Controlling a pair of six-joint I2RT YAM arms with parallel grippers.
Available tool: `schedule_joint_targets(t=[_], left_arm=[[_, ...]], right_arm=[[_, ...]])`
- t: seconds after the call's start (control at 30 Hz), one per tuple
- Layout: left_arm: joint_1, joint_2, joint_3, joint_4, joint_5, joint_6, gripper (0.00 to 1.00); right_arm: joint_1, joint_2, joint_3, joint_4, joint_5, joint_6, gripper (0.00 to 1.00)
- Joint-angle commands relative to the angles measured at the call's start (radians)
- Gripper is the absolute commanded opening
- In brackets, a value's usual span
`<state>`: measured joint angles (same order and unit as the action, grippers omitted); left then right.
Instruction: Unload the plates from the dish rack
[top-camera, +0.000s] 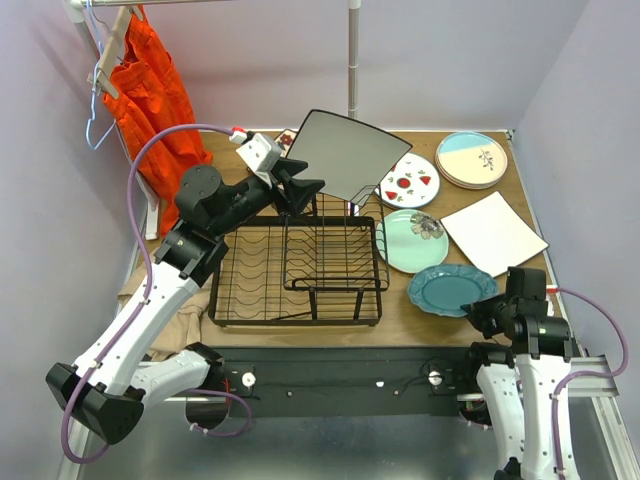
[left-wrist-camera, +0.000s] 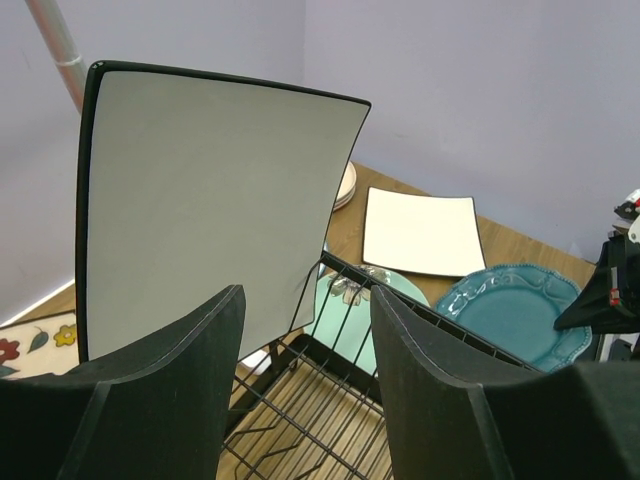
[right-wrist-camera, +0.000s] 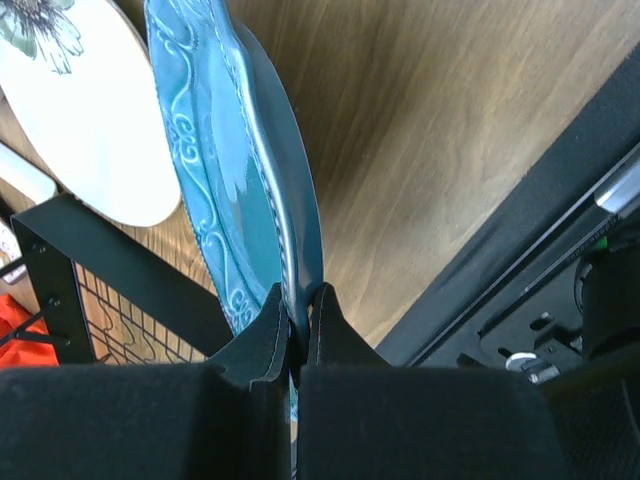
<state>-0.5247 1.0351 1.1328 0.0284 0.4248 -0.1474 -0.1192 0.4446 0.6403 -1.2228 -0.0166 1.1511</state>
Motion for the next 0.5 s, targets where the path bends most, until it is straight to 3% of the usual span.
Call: schedule_joint_targets(t=[0.0,0.47], left_arm=[[0.005,0.003,0.001,0.025,0.022,-0.015,0.62],[0.011,0.006,-0.002,0.03,0.029,-0.017,0.62]], right_arm=[[0.0,-0.017,0.076,-0.035,-0.034,0.001,0.01],[-0.002,-0.029,0.076,-0.047,-0.051,-0.008,0.01]])
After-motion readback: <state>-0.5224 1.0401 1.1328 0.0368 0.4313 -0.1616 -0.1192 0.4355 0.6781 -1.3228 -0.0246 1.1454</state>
